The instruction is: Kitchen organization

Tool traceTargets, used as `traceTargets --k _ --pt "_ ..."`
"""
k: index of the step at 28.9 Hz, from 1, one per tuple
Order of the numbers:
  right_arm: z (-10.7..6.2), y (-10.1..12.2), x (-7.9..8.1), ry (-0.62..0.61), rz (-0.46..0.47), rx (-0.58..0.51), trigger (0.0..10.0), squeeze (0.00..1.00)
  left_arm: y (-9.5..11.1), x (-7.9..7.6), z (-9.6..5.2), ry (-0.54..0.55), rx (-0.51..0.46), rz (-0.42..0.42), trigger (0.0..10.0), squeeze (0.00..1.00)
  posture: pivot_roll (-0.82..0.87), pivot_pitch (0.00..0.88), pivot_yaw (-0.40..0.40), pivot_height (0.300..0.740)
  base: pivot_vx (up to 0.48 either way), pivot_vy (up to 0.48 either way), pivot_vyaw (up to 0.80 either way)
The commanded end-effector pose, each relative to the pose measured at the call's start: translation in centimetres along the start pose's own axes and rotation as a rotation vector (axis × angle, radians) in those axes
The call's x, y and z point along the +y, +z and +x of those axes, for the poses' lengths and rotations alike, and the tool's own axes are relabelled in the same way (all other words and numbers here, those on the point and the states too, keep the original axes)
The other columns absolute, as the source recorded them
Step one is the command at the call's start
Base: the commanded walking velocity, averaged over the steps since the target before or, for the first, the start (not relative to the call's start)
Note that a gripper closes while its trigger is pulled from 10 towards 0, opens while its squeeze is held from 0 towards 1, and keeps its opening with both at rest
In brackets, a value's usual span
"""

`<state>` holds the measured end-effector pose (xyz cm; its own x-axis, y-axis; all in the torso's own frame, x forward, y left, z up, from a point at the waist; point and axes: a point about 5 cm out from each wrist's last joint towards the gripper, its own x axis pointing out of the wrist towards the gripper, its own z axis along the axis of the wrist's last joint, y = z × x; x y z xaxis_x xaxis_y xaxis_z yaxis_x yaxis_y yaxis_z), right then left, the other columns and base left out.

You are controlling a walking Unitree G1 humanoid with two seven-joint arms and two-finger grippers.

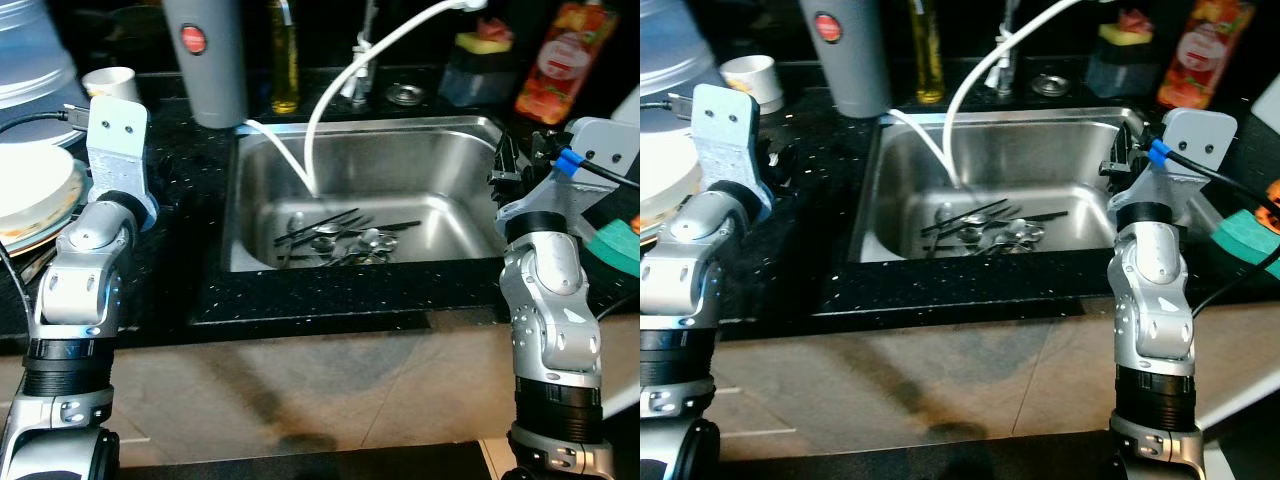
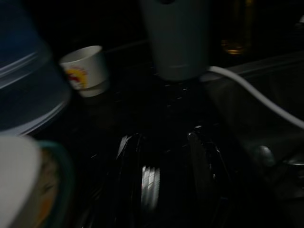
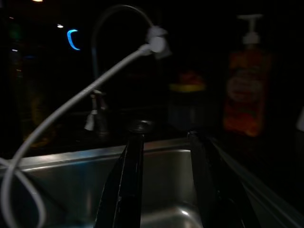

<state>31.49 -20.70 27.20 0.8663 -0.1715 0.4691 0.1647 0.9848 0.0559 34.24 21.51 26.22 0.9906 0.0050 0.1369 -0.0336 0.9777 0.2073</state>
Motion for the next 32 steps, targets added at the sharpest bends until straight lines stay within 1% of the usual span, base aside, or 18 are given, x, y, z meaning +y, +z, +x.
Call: traceTargets --k 1,7,10,15,19,27,32 --pt "0.0 -0.2 -0.1 -0.008 -0.010 0.011 10.0 0.00 0.1 -0.3 -0.1 -0.003 -0.007 -0.001 10.0 0.00 0.04 0.055 0.008 0.740 0.000 0.000 0.78" --pt "0.0 -0.2 -0.2 -0.017 -0.013 0.015 10.0 0.00 0.1 -0.6 -0.1 -0.007 -0.001 -0.007 10.0 0.00 0.03 0.062 0.010 0.740 0.000 0.000 0.78" --pt "-0.1 -0.3 -0.3 -0.024 -0.019 0.023 10.0 0.00 0.1 -0.7 0.0 -0.009 0.000 -0.011 10.0 0.00 0.03 0.063 0.010 0.740 0.000 0.000 0.46" --pt "-0.1 -0.5 -0.5 -0.038 -0.024 0.033 10.0 0.00 0.0 -0.9 0.0 -0.012 0.002 -0.012 10.0 0.00 0.03 0.065 0.011 0.740 0.000 0.000 0.00" --pt "-0.1 -0.6 -0.7 -0.055 -0.009 0.042 10.0 0.00 0.0 -1.0 0.1 -0.016 0.002 -0.015 10.0 0.00 0.03 0.065 0.011 0.740 0.000 0.000 0.00" --pt "-0.2 -0.8 -0.9 -0.072 0.008 0.059 10.0 0.00 0.0 -1.2 0.1 -0.022 0.001 -0.019 10.0 0.00 0.03 0.070 0.010 0.740 0.000 0.000 -0.80" --pt "-0.2 -0.8 -0.8 -0.064 -0.011 0.063 10.0 0.00 0.1 -1.5 0.2 -0.027 0.000 -0.022 10.0 0.00 0.03 0.072 0.009 0.740 0.000 0.000 -0.09"
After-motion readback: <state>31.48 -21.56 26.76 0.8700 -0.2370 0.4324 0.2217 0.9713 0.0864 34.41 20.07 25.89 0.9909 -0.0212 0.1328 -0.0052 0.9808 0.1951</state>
